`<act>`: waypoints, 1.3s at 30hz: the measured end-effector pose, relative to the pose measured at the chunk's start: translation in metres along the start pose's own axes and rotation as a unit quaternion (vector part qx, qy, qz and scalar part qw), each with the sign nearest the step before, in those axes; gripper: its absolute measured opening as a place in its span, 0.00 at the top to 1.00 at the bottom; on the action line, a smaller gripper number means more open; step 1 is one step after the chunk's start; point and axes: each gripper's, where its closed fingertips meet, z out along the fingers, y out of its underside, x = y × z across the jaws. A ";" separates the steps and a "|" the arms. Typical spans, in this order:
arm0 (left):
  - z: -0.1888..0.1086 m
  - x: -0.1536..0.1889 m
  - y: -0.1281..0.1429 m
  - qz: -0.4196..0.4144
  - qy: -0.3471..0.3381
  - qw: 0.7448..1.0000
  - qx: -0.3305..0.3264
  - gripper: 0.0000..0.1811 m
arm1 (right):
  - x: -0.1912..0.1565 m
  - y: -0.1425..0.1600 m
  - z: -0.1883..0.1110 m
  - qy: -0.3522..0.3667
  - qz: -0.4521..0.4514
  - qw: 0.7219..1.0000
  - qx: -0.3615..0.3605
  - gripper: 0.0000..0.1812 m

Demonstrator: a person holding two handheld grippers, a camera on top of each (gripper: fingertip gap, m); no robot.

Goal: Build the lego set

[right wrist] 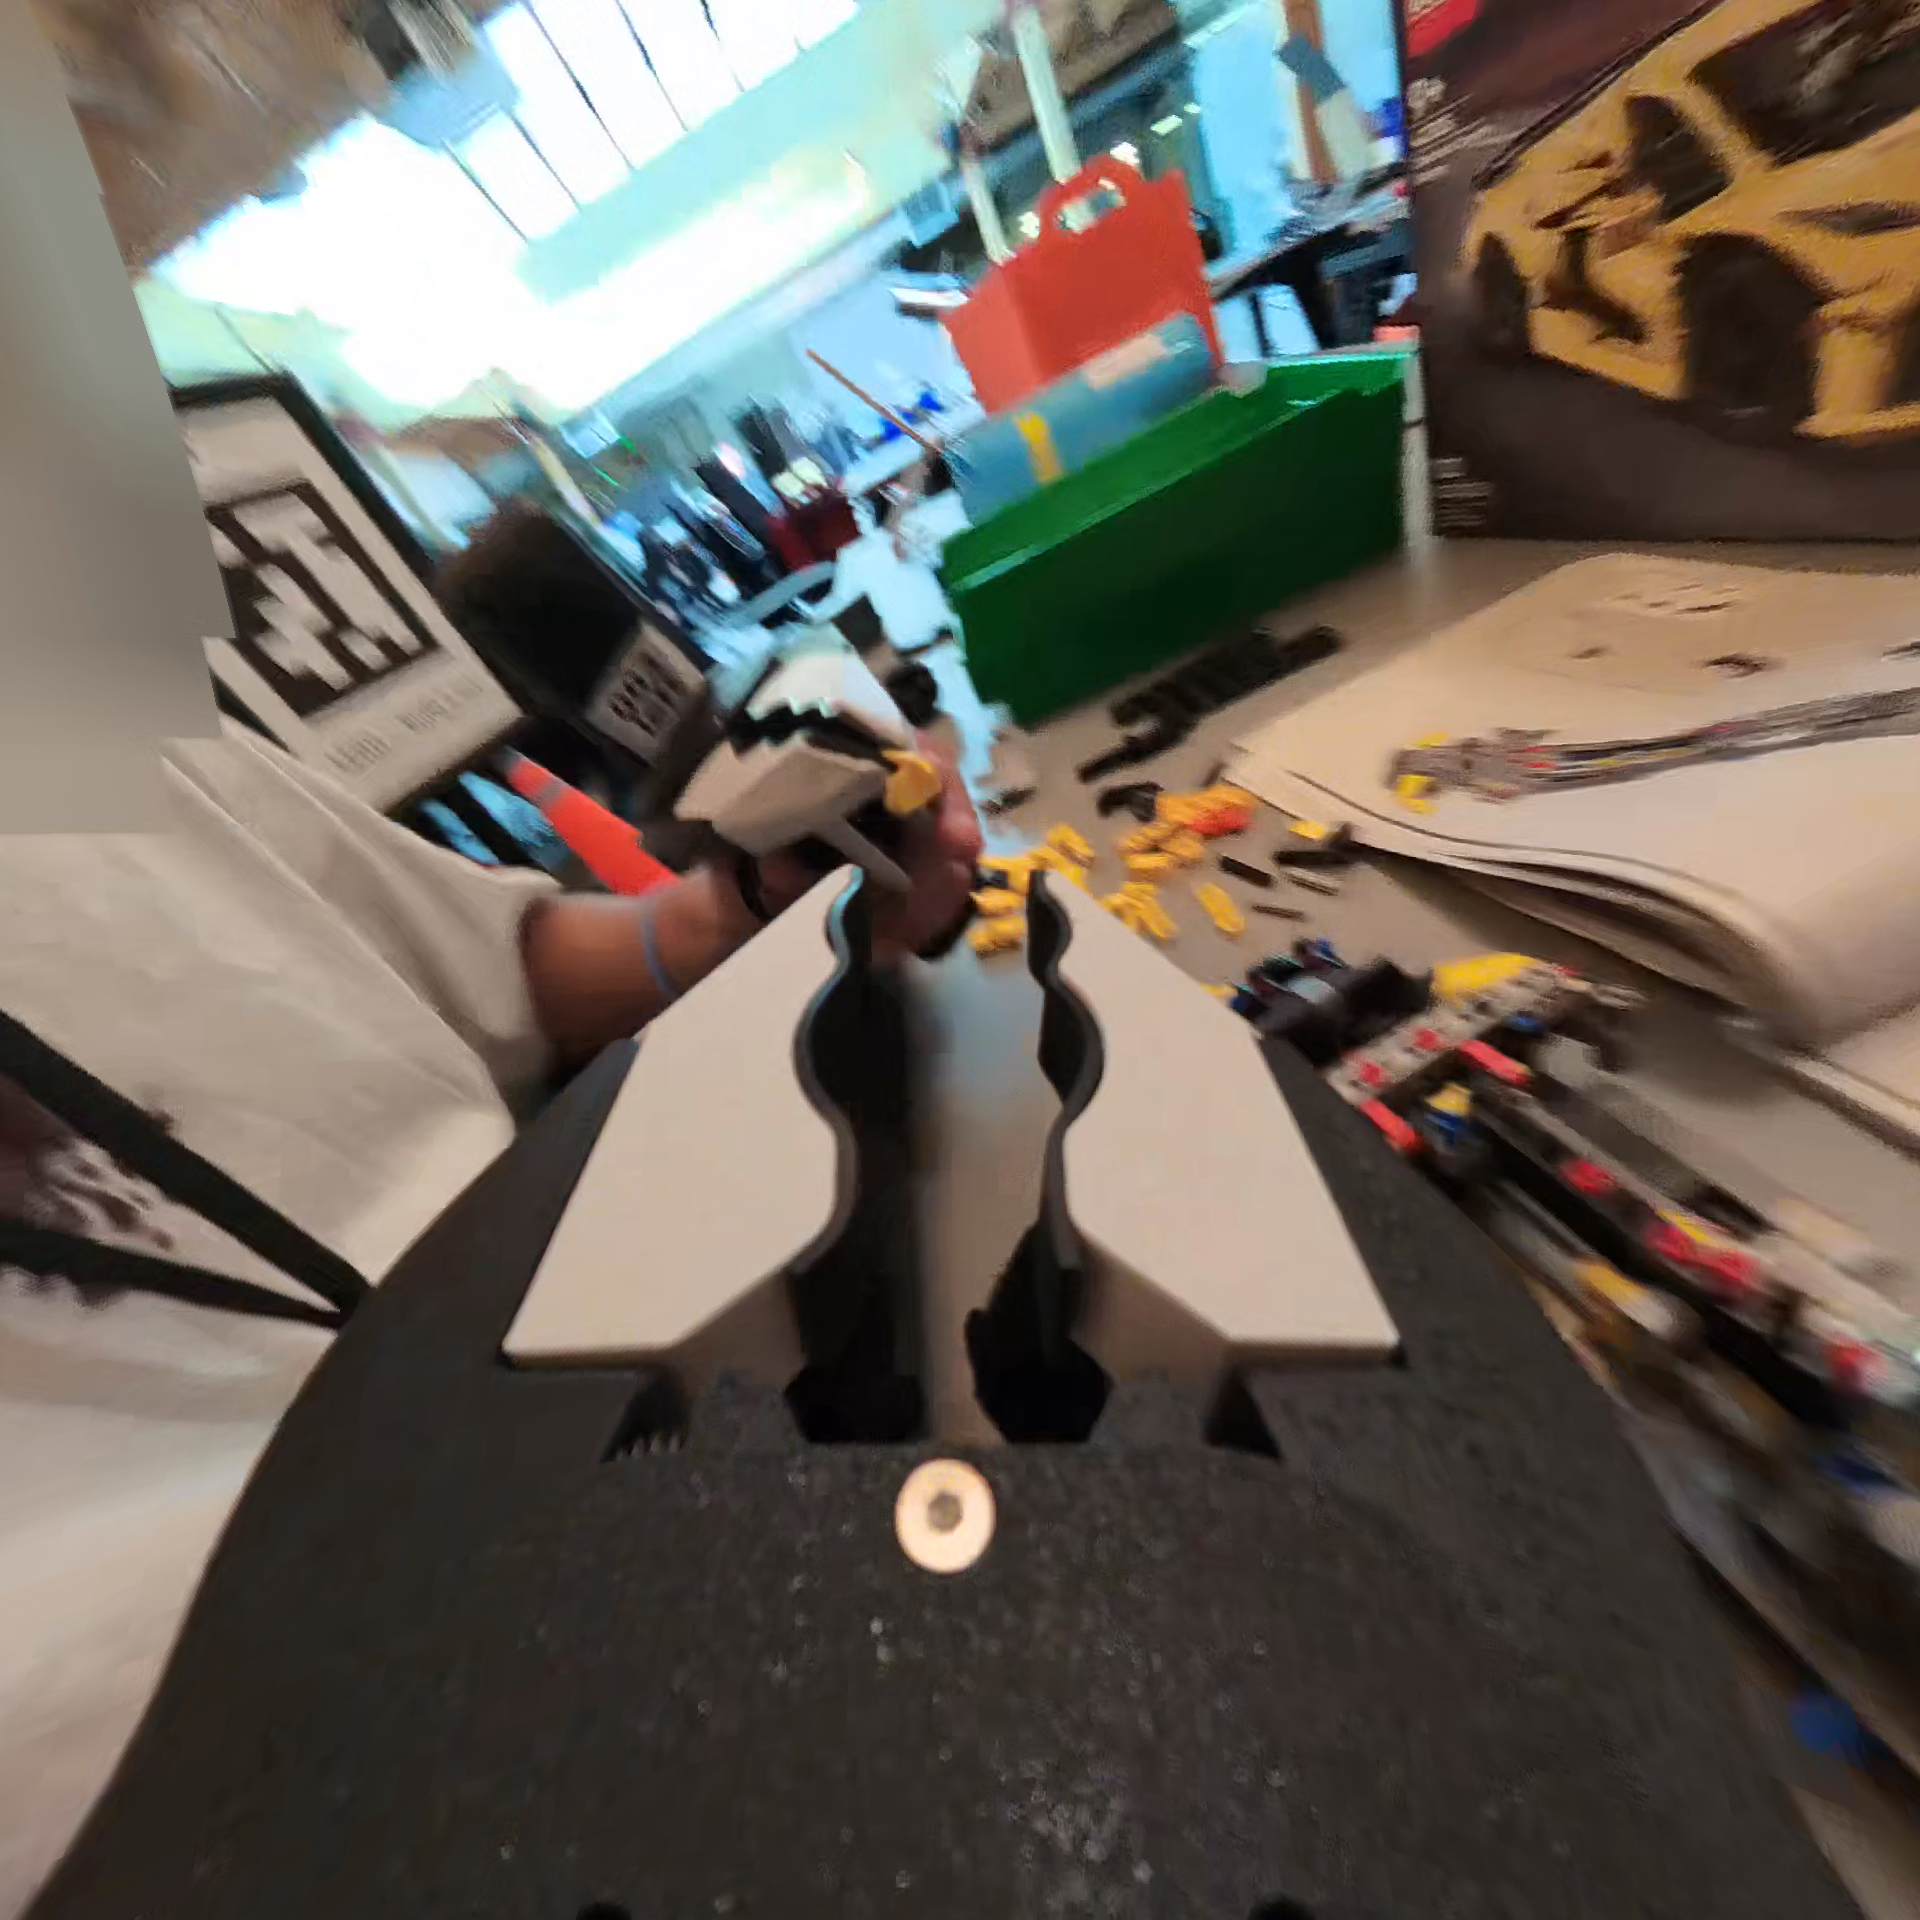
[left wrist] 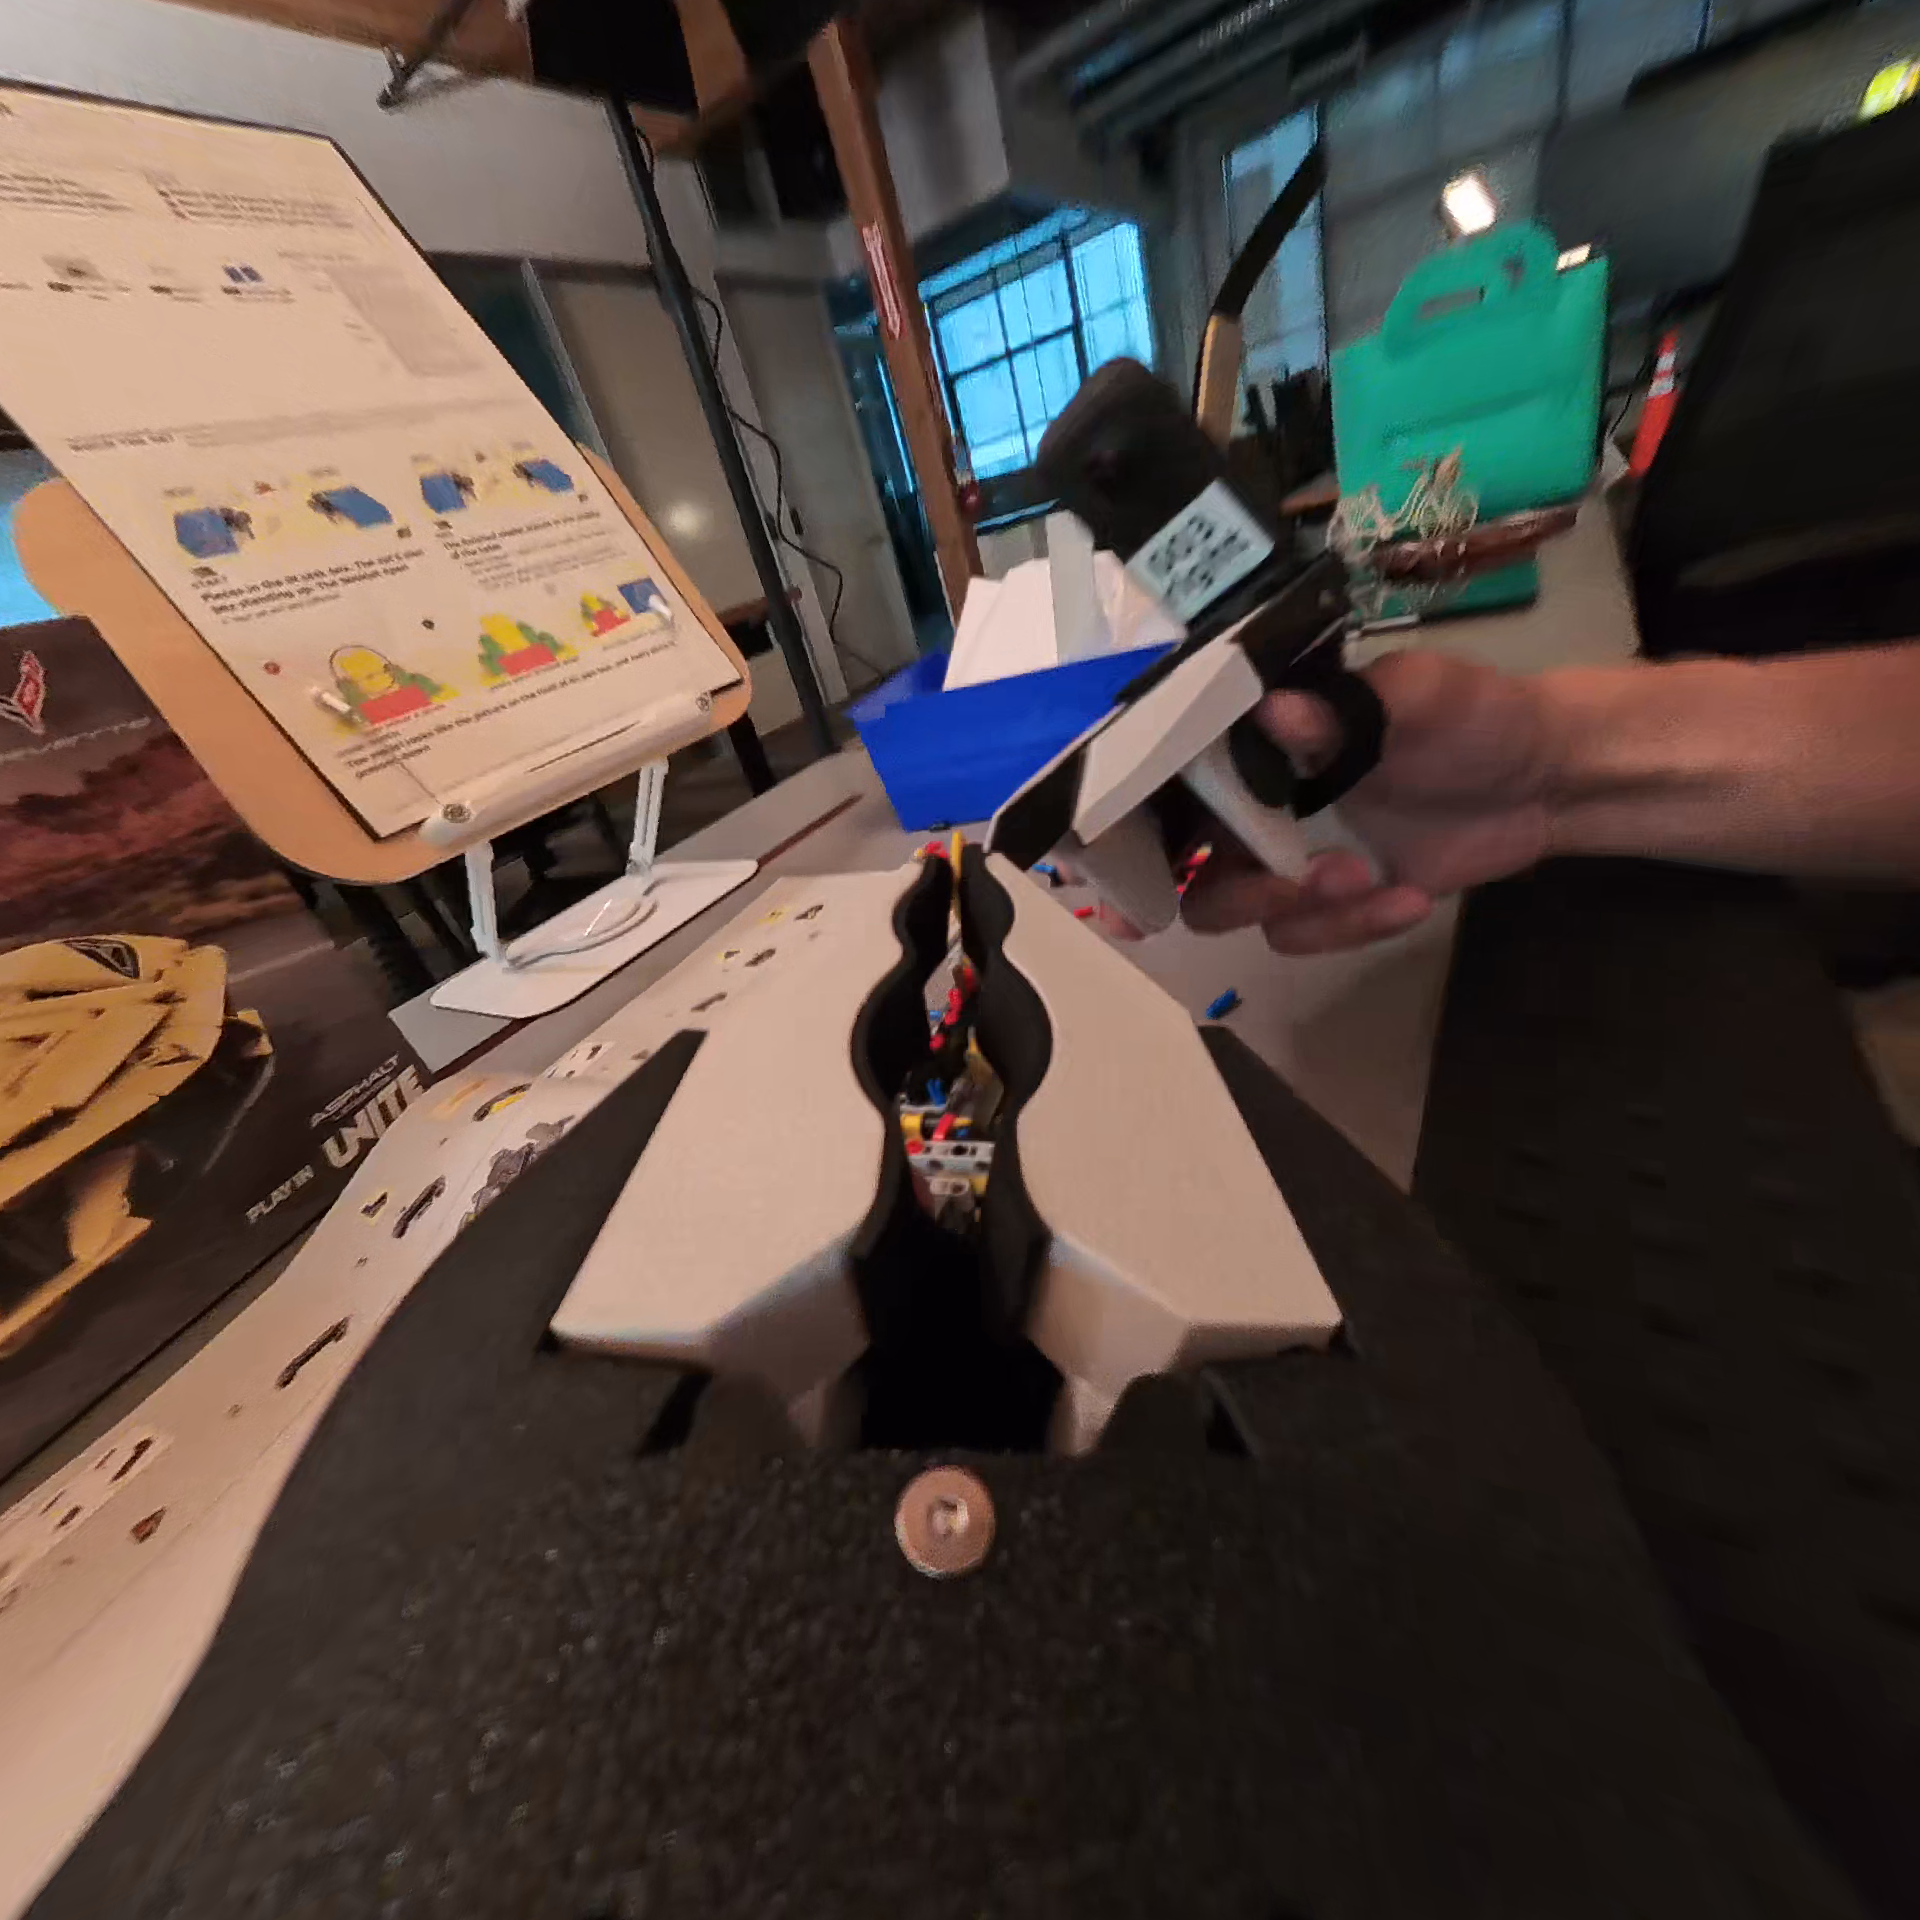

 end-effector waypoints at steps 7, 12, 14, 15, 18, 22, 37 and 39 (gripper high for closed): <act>-0.004 0.006 -0.003 0.112 -0.022 0.993 0.008 1.00 | -0.014 -0.012 0.018 -0.114 0.176 0.977 0.048 0.91; 0.001 0.015 0.003 0.206 -0.036 0.978 -0.013 1.00 | -0.012 -0.003 0.015 -0.112 0.232 0.966 0.035 0.97; 0.002 0.015 0.006 0.213 -0.038 0.976 -0.022 1.00 | -0.009 -0.001 0.014 -0.095 0.215 0.971 0.035 0.96; 0.003 0.014 0.006 0.220 -0.044 0.974 -0.022 1.00 | -0.008 -0.001 0.013 -0.090 0.211 0.973 0.037 0.95; 0.003 0.014 0.006 0.226 -0.044 0.973 -0.023 1.00 | -0.009 0.002 0.012 -0.103 0.229 0.967 0.031 0.94; 0.004 0.015 0.008 0.237 -0.048 0.970 -0.028 1.00 | -0.008 0.005 0.015 -0.100 0.234 0.967 0.028 0.95; 0.008 0.007 0.049 0.166 -0.033 0.974 -0.148 0.97 | 0.017 0.020 0.019 0.189 -0.102 0.973 -0.082 0.96; 0.008 0.008 0.052 0.176 -0.031 0.972 -0.155 0.97 | 0.019 0.023 0.019 0.198 -0.118 0.968 -0.100 0.96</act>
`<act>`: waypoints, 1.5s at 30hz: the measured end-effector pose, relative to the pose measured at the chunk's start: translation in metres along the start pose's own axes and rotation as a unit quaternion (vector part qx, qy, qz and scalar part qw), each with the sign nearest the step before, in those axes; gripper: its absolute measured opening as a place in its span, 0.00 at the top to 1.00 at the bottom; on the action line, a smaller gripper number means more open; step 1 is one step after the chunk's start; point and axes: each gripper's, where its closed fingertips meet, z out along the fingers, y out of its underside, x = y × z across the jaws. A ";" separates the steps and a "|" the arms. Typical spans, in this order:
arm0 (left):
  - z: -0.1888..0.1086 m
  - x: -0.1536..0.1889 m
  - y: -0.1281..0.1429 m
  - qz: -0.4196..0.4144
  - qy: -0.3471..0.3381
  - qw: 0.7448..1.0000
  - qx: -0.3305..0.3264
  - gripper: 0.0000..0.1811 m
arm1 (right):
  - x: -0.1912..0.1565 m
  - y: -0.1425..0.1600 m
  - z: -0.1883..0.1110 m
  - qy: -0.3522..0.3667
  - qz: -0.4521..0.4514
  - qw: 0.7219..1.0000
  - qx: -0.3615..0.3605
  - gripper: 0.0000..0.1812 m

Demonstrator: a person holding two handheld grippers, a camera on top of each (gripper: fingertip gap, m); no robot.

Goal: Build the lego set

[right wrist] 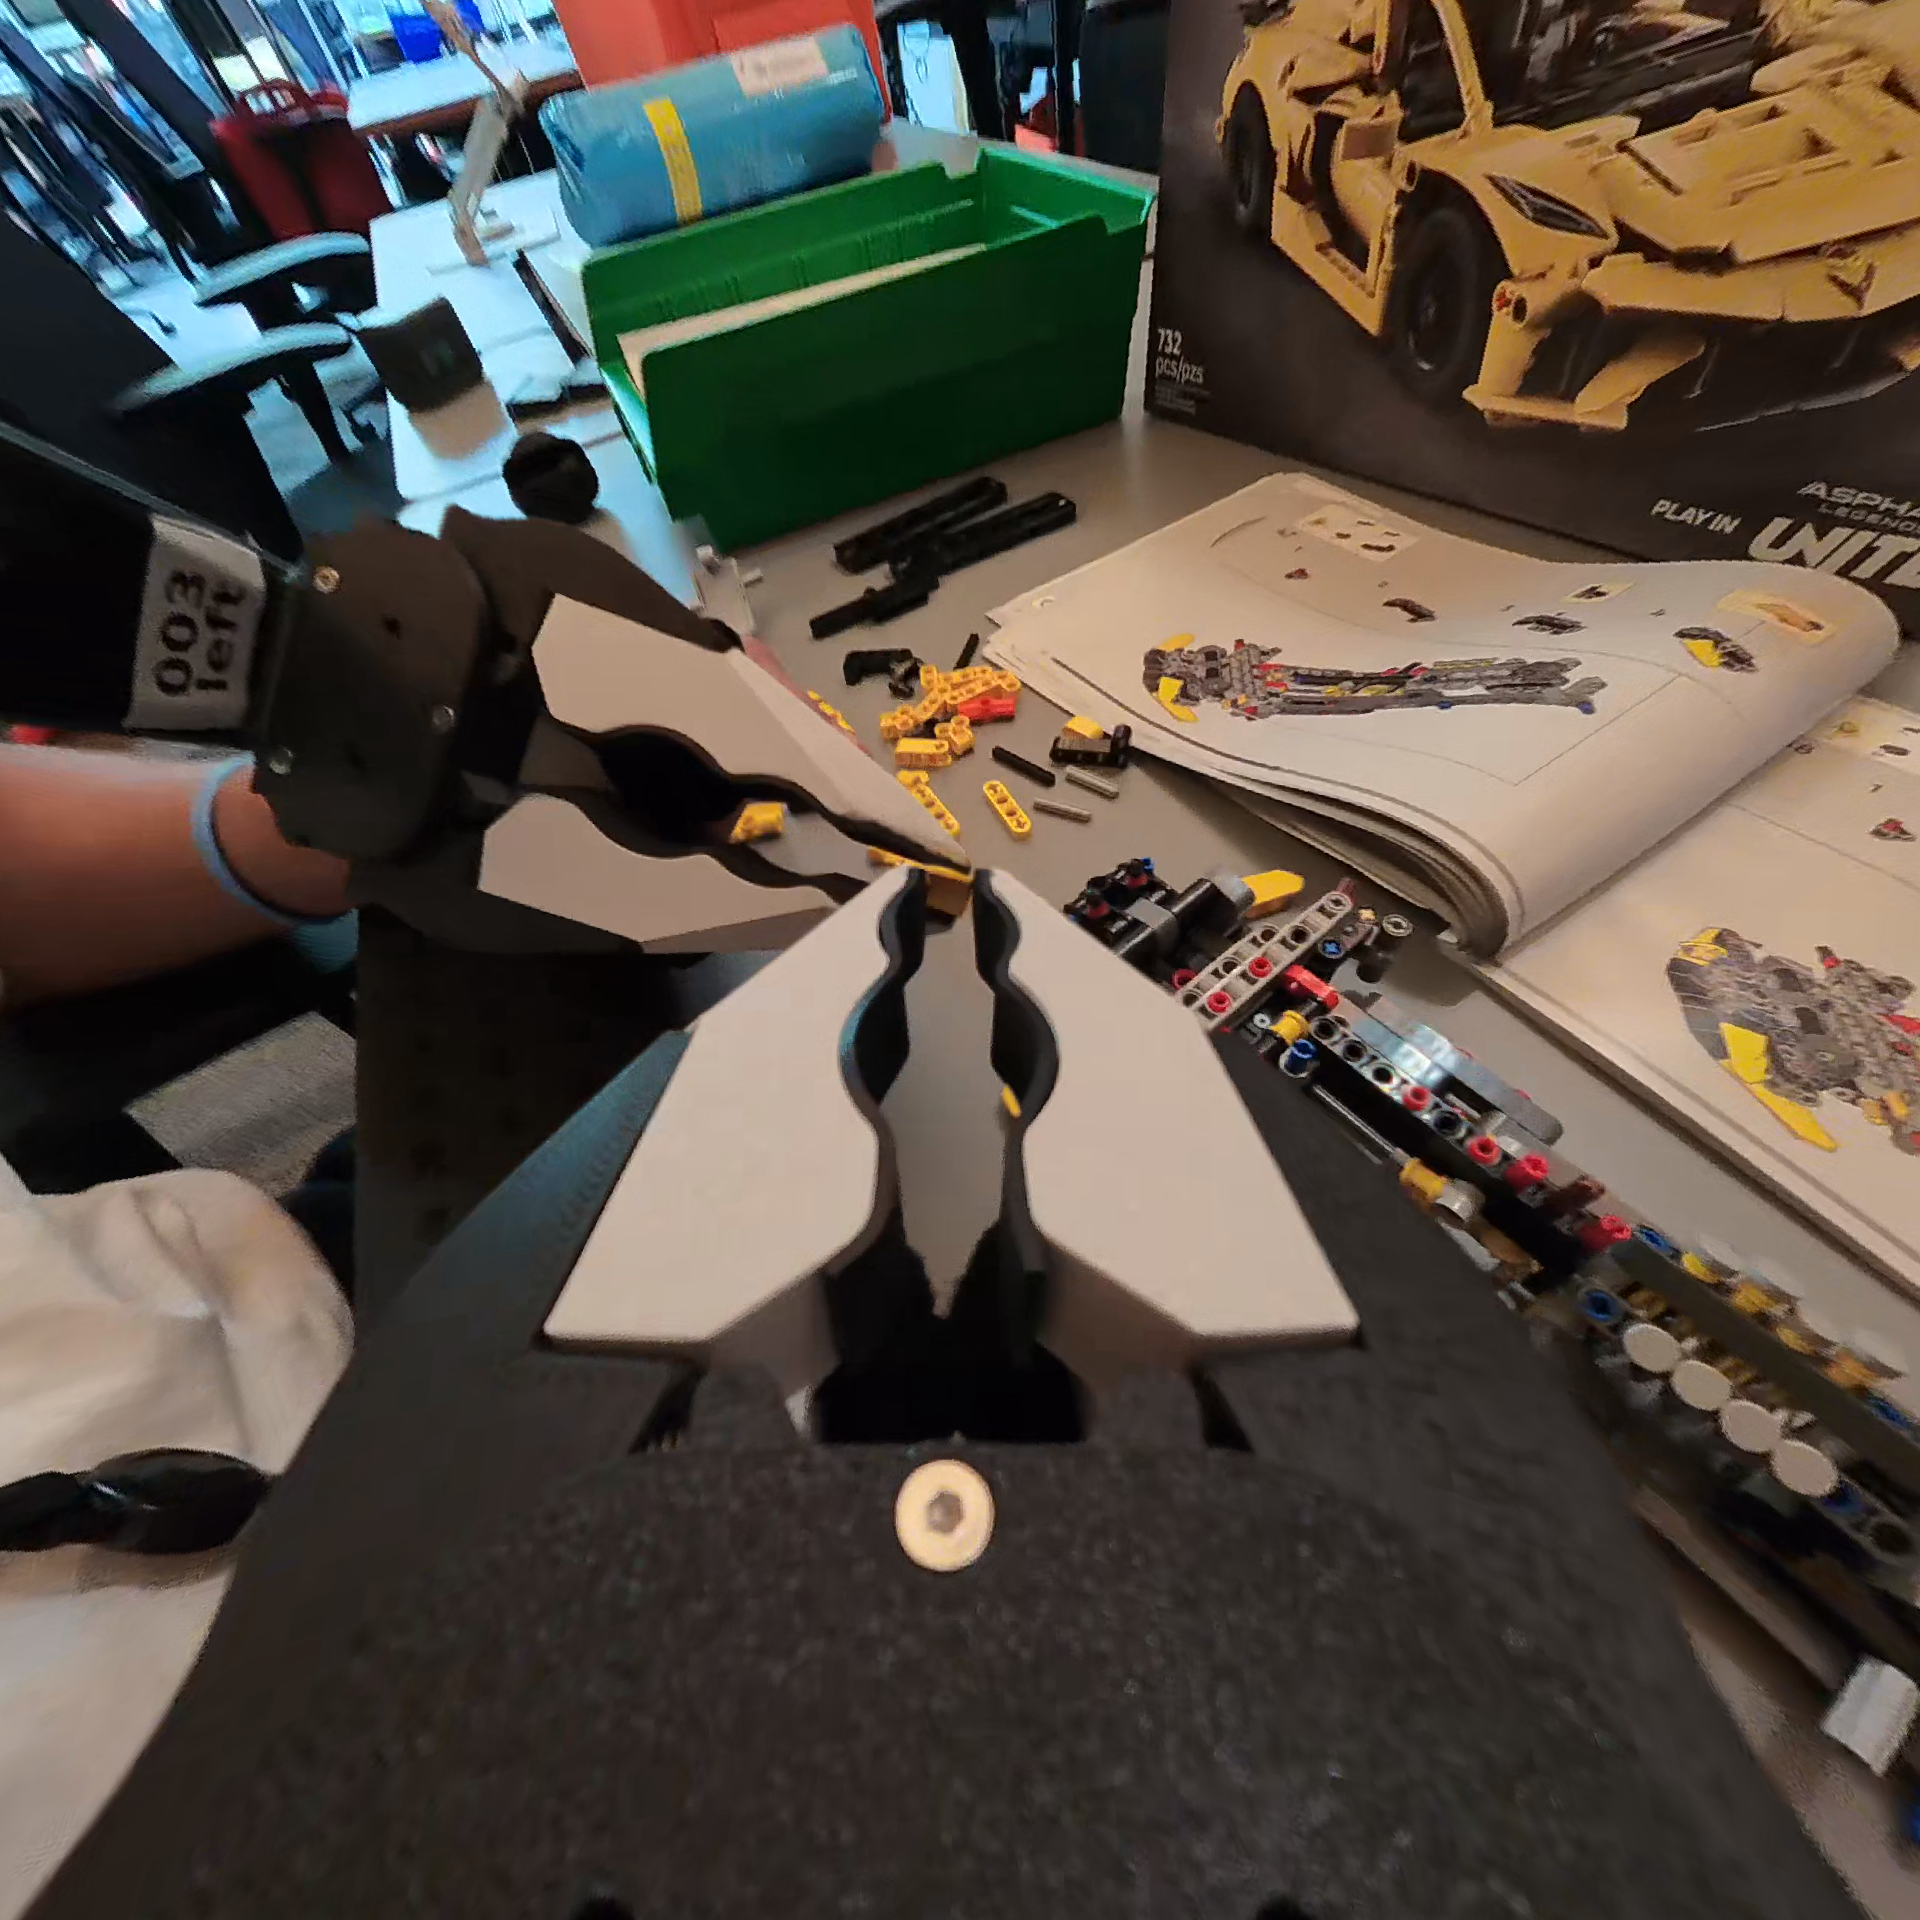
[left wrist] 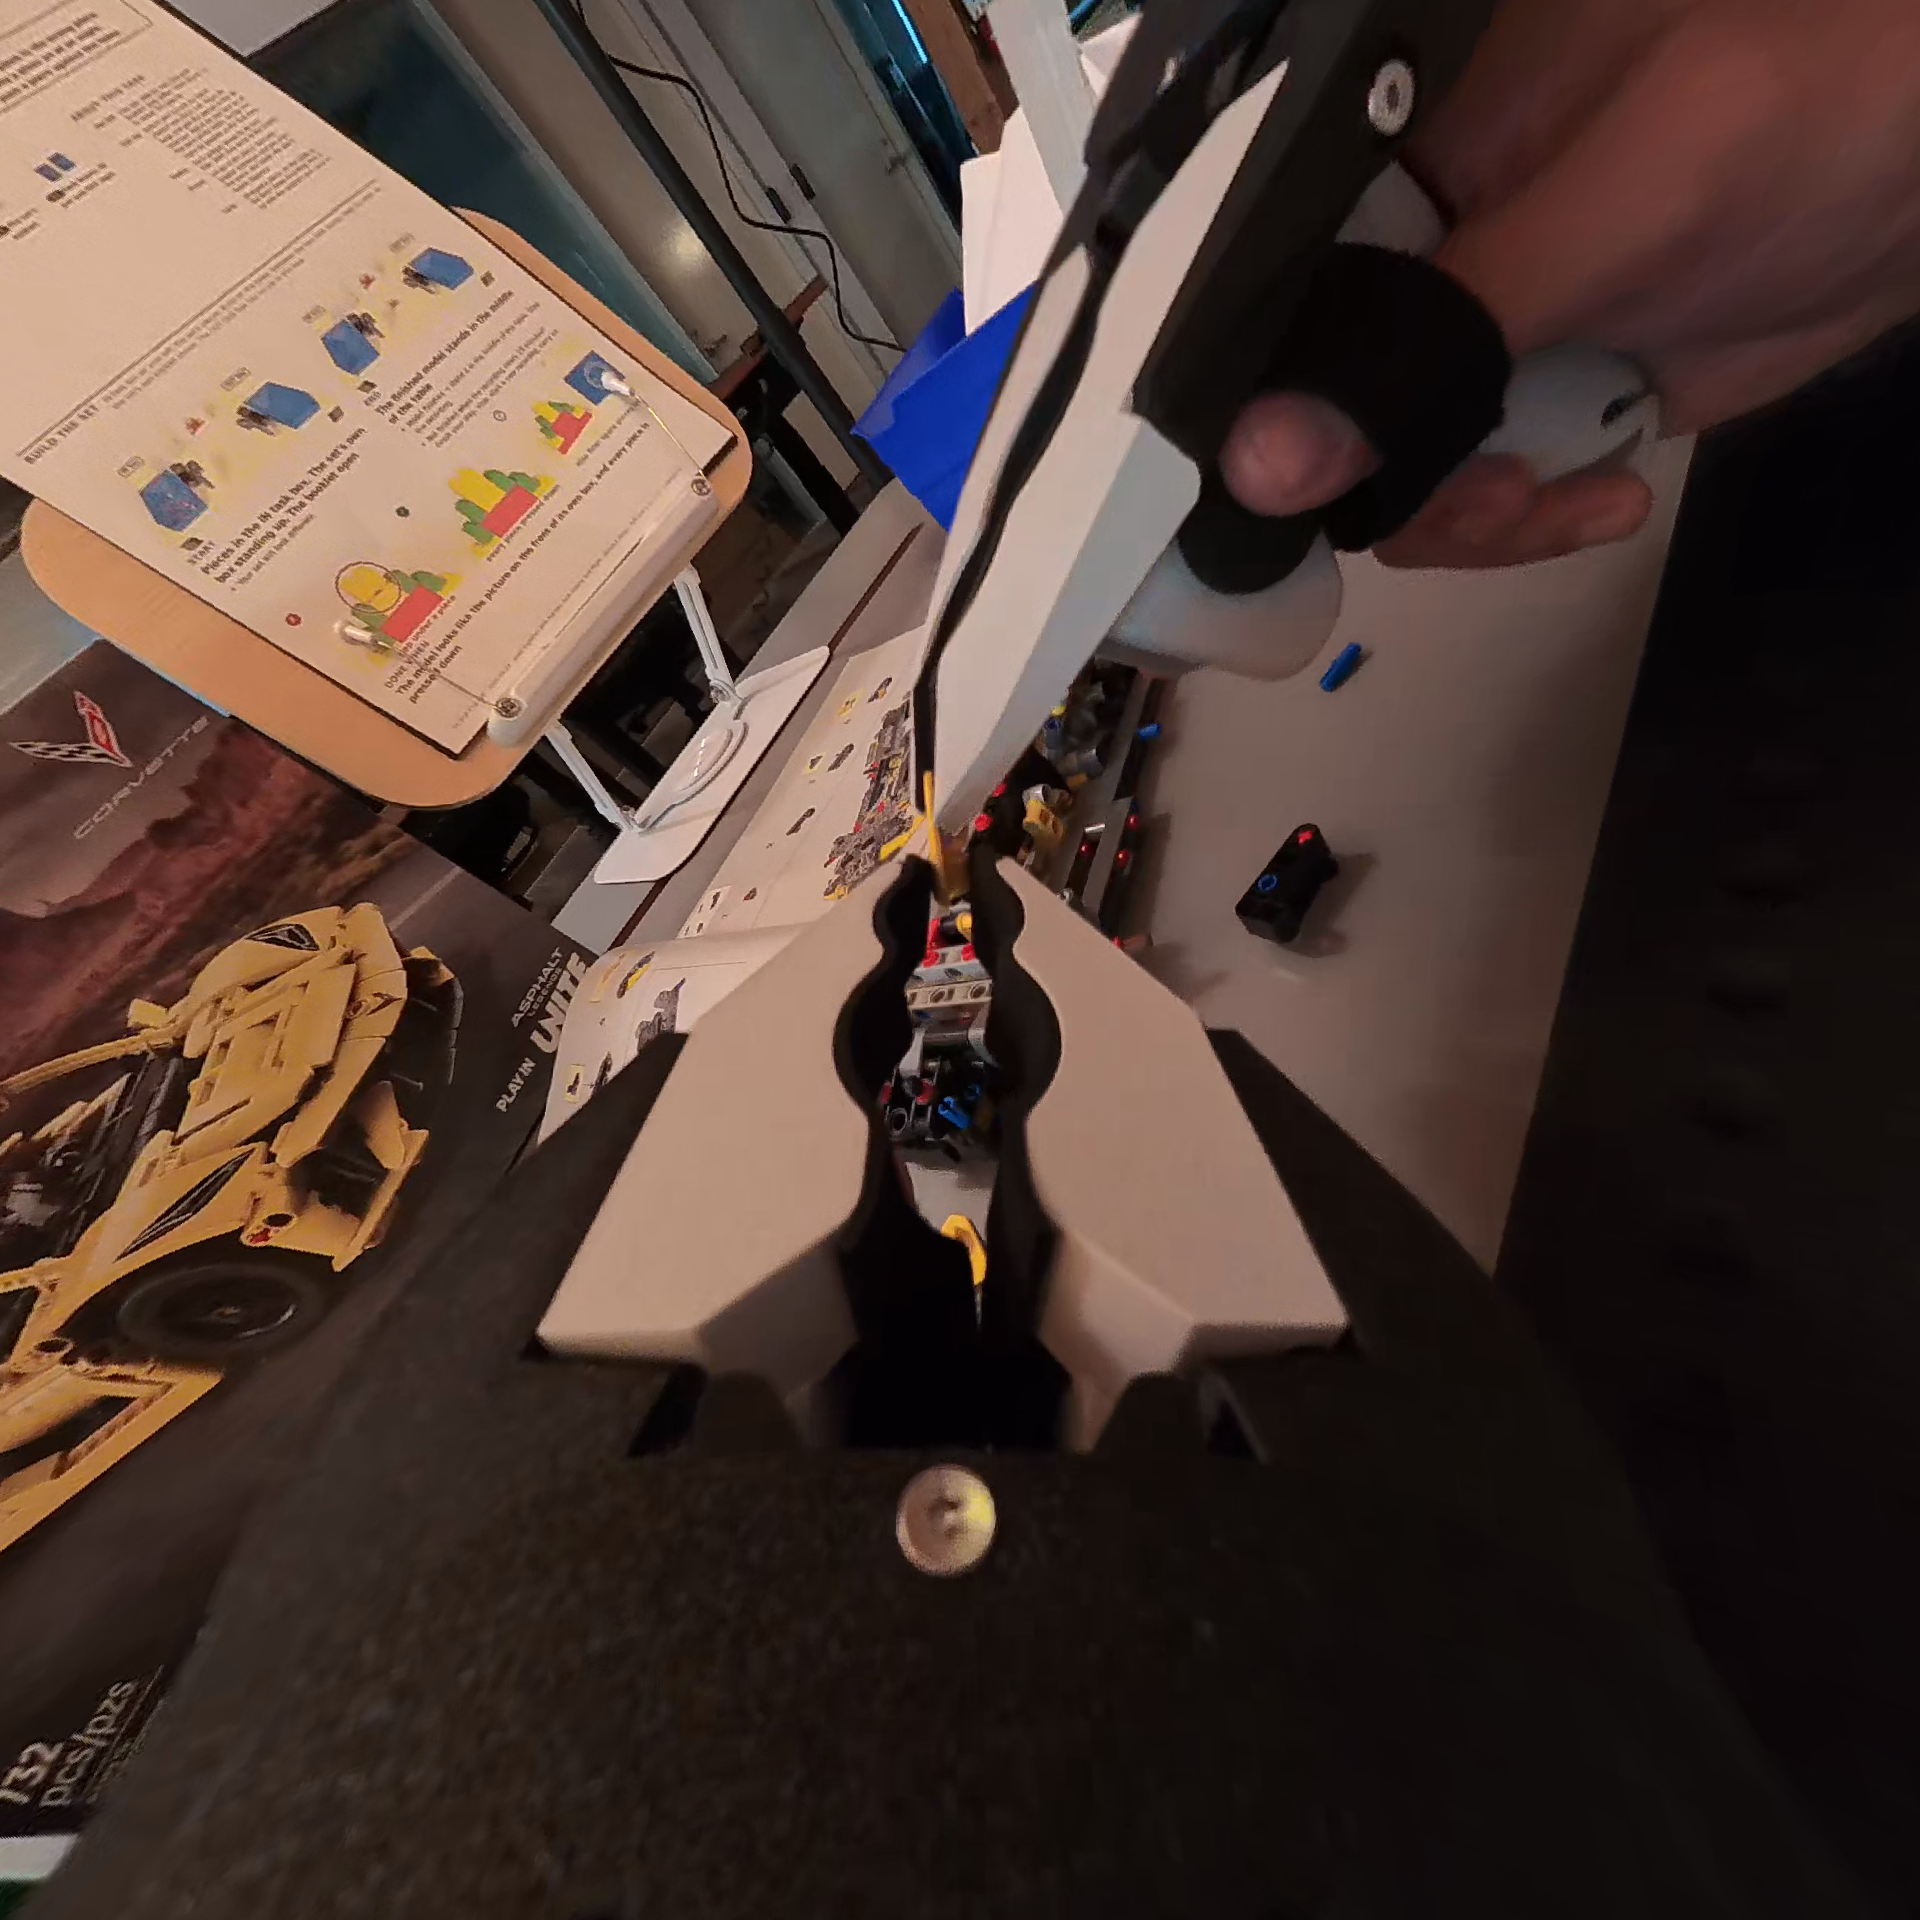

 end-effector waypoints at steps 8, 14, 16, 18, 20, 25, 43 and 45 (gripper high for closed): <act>0.003 0.005 0.006 0.019 0.004 1.000 -0.018 0.98 | 0.006 0.009 0.002 0.081 -0.113 0.989 -0.052 0.96; 0.004 0.007 0.011 0.048 -0.005 0.998 -0.035 0.98 | 0.007 0.015 0.003 0.132 -0.201 0.967 -0.082 0.96; 0.005 0.007 0.011 0.066 -0.015 0.997 -0.036 0.99 | 0.007 0.014 0.003 0.132 -0.192 0.969 -0.082 0.96; 0.005 0.006 0.011 0.081 -0.024 0.996 -0.037 0.99 | 0.007 0.014 0.003 0.113 -0.159 0.978 -0.079 0.96; 0.006 0.005 0.013 0.096 -0.034 0.994 -0.045 1.00 | 0.004 0.014 0.002 0.078 -0.117 0.988 -0.066 0.97; 0.002 -0.001 0.005 0.096 -0.046 0.994 -0.024 1.00 | -0.002 0.005 -0.002 -0.002 -0.013 1.000 -0.023 0.96; -0.004 0.000 -0.012 0.109 -0.056 0.992 0.019 0.98 | -0.008 0.002 -0.006 -0.127 0.118 0.985 0.020 0.92; -0.002 0.002 -0.009 0.137 -0.060 0.989 0.009 0.96 | -0.007 0.007 -0.005 -0.117 0.100 0.988 0.001 0.92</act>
